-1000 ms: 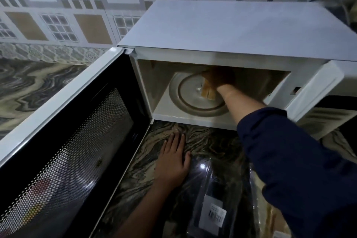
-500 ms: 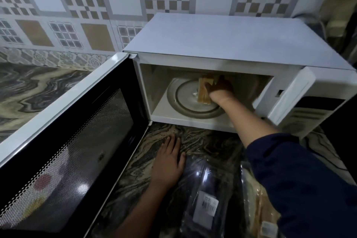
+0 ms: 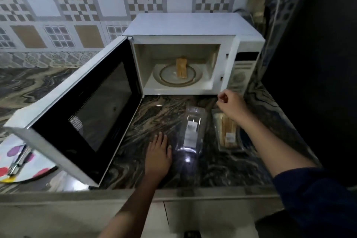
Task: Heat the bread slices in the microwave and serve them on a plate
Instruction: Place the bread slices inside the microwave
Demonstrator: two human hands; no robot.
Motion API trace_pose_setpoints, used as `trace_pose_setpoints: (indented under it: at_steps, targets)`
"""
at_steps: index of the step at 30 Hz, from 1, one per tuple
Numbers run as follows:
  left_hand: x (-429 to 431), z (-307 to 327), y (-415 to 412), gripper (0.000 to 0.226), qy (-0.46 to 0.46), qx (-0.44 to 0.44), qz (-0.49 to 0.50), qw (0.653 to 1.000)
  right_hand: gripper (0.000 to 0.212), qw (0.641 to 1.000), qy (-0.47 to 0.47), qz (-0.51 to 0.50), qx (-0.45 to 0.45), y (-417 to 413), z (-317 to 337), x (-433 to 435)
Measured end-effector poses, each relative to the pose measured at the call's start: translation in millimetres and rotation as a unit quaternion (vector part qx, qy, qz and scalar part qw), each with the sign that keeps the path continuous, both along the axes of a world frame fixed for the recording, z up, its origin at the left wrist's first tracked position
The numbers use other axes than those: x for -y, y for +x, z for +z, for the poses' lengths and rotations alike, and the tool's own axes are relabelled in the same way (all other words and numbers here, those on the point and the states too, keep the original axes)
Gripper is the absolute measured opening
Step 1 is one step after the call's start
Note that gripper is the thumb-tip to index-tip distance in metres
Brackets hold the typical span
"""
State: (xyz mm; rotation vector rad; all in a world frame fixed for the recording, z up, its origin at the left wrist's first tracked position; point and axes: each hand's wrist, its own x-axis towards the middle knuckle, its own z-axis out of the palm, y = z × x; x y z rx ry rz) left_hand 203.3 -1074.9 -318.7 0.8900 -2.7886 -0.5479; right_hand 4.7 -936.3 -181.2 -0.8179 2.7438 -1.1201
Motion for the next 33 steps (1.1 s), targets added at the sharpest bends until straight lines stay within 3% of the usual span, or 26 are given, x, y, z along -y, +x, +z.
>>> trace_pose_setpoints:
  at_steps: [4, 10, 15, 20, 24, 33]
  targets:
    - [-26, 5, 24, 0.06, 0.038, 0.009, 0.024, 0.999, 0.013, 0.999, 0.017, -0.032, 0.018, 31, -14, -44]
    - [-70, 11, 37, 0.031, 0.099, -0.084, 0.101, 0.986, 0.015, 0.995, 0.093, 0.01, 0.046, 65, -50, -73]
    - [-124, 13, 29, 0.03, 0.21, -0.155, 0.093, 0.961, 0.016, 0.979, 0.191, 0.063, 0.038, 67, -72, -90]
    - [-153, 25, -8, 0.027, 0.375, -0.16, 0.063, 0.911, 0.02, 0.979, 0.19, 0.076, 0.001, 58, -75, -98]
    - [-156, 31, -37, 0.037, 0.417, -0.148, 0.085, 0.892, 0.017, 0.98, 0.18, 0.088, 0.003, 47, -75, -103]
    - [-151, 22, -67, 0.033, 0.542, -0.198, 0.145, 0.803, 0.015, 0.979, 0.159, 0.101, 0.08, 24, -73, -107]
